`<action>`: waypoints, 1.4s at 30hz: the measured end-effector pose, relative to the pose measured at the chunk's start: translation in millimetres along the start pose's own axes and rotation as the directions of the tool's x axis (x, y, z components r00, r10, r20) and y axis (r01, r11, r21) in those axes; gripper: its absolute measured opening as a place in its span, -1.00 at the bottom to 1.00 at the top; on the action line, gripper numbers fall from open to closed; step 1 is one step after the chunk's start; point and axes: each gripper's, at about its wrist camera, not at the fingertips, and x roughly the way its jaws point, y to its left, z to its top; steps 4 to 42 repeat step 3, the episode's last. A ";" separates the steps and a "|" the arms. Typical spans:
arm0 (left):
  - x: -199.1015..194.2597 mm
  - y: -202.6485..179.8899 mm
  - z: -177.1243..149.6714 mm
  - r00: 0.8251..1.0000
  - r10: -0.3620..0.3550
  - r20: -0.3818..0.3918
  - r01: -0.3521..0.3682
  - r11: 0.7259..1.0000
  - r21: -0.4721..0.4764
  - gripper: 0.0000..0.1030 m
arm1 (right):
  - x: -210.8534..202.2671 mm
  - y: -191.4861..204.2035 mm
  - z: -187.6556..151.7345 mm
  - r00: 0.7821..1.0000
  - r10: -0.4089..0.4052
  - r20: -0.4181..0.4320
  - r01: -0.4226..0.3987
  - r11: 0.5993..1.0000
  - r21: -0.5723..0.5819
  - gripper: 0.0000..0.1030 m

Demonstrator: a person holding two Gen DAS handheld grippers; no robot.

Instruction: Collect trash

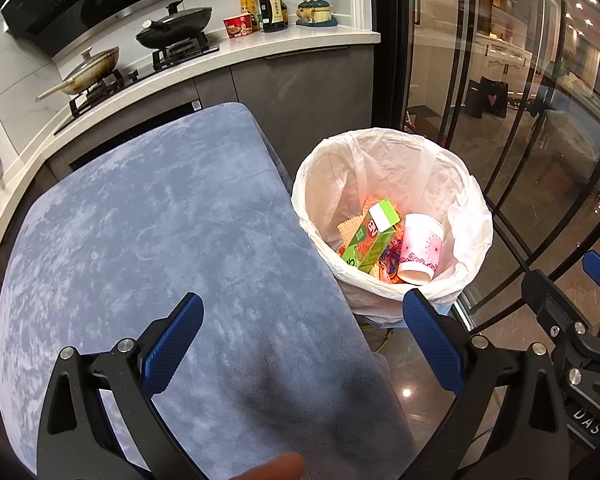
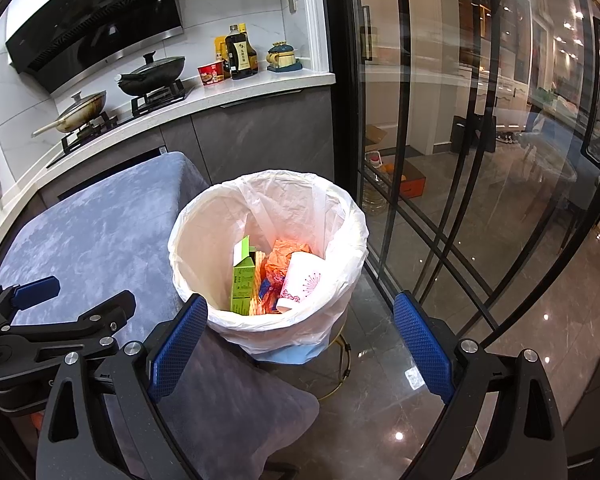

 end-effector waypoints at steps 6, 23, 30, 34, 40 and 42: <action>0.0 -0.8 0.2 1.000 -0.007 -0.002 0.007 1.000 0.002 0.85 | 0.1 -0.2 -0.1 1.000 0.001 0.000 -0.001 1.000 0.001 0.75; 0.0 -0.8 0.2 1.000 -0.007 -0.002 0.007 1.000 0.002 0.85 | 0.1 -0.2 -0.1 1.000 0.001 0.000 -0.001 1.000 0.001 0.75; 0.0 -0.8 0.2 1.000 -0.007 -0.002 0.007 1.000 0.002 0.85 | 0.1 -0.2 -0.1 1.000 0.001 0.000 -0.001 1.000 0.001 0.75; 0.0 -0.8 0.2 1.000 -0.007 -0.002 0.007 1.000 0.002 0.85 | 0.1 -0.2 -0.1 1.000 0.001 0.000 -0.001 1.000 0.001 0.75; 0.0 -0.8 0.2 1.000 -0.007 -0.002 0.007 1.000 0.002 0.85 | 0.1 -0.2 -0.1 1.000 0.001 0.000 -0.001 1.000 0.001 0.75; 0.0 -0.8 0.2 1.000 -0.007 -0.002 0.007 1.000 0.002 0.85 | 0.1 -0.2 -0.1 1.000 0.001 0.000 -0.001 1.000 0.001 0.75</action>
